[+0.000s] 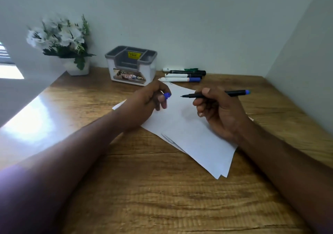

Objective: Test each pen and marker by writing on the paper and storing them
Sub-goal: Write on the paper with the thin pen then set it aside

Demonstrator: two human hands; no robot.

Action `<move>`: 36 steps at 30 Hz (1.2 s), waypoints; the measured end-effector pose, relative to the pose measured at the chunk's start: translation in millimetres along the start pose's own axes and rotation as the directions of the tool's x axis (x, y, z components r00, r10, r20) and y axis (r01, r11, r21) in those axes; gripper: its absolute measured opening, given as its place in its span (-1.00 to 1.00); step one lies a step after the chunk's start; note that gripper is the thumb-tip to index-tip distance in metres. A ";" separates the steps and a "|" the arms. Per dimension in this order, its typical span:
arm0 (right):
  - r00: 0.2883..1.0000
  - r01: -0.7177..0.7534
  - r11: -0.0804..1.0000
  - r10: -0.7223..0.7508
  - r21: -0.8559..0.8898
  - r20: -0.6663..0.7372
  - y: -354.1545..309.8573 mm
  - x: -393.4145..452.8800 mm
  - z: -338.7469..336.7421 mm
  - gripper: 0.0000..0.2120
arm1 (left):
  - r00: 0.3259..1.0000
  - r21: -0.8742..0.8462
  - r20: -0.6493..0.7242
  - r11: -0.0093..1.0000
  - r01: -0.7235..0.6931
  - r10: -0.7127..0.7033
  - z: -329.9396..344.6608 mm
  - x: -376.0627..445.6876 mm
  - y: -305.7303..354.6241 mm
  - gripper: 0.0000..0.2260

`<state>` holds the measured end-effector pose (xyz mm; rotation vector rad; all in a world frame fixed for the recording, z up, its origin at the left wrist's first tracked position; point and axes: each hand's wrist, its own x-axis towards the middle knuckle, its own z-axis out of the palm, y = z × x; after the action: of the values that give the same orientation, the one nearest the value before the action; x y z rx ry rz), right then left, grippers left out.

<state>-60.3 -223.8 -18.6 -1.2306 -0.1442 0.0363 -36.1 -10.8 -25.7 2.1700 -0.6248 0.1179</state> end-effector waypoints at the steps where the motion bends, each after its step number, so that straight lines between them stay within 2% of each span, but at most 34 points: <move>1: 0.999 -0.021 1.000 0.021 0.014 0.047 1.2 -1.4 -2.4 -0.72 | 0.999 0.043 0.044 0.999 0.030 -0.032 -1.2 0.4 0.9 -0.86; 4: 0.958 -0.160 0.987 0.161 -0.027 0.238 4.0 -0.8 -5.9 -0.72 | 0.980 0.123 0.175 0.989 0.077 -0.098 -4.8 2.2 4.5 -0.88; 6: 0.922 -0.187 0.976 0.213 -0.111 0.322 7.1 4.0 -4.6 -0.75 | 0.960 0.168 0.264 0.984 0.050 -0.094 -6.9 2.6 6.7 -0.79; 12: 0.921 -0.058 0.952 0.167 -0.301 0.351 9.6 12.6 2.1 -0.85 | 0.903 0.205 0.420 0.979 0.000 -0.088 -2.1 7.6 -2.8 -0.75; 15: 0.913 0.011 0.923 0.148 -0.386 0.379 10.6 13.2 4.9 -0.89 | 0.898 0.210 0.436 0.977 -0.042 -0.055 -3.7 11.7 -4.9 -0.81; 19: 0.910 0.071 0.862 0.150 -0.503 0.385 13.6 7.6 8.4 -0.94 | 0.895 0.217 0.446 0.972 -0.088 -0.019 -4.1 13.8 -4.9 -0.75; 23: 0.898 0.127 0.781 0.172 -0.612 0.406 8.5 2.1 10.4 -0.92 | 0.892 0.236 0.453 0.966 -0.105 -0.013 -4.5 14.0 -5.8 -0.74; 29: 0.909 0.178 0.730 0.135 -0.659 0.394 7.9 -6.1 13.5 -0.94 | 0.907 0.251 0.419 0.965 -0.073 -0.040 -3.2 15.9 -11.2 -0.64; 36: 0.910 0.161 0.733 0.149 -0.661 0.387 10.0 -7.4 17.4 -0.88 | 0.906 0.262 0.409 0.965 -0.003 -0.108 -4.5 16.6 -9.1 -0.65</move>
<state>-69.4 -204.9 -23.0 -1.9638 -0.5818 0.2656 -16.7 -9.2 -24.4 2.4861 -0.8279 -0.3281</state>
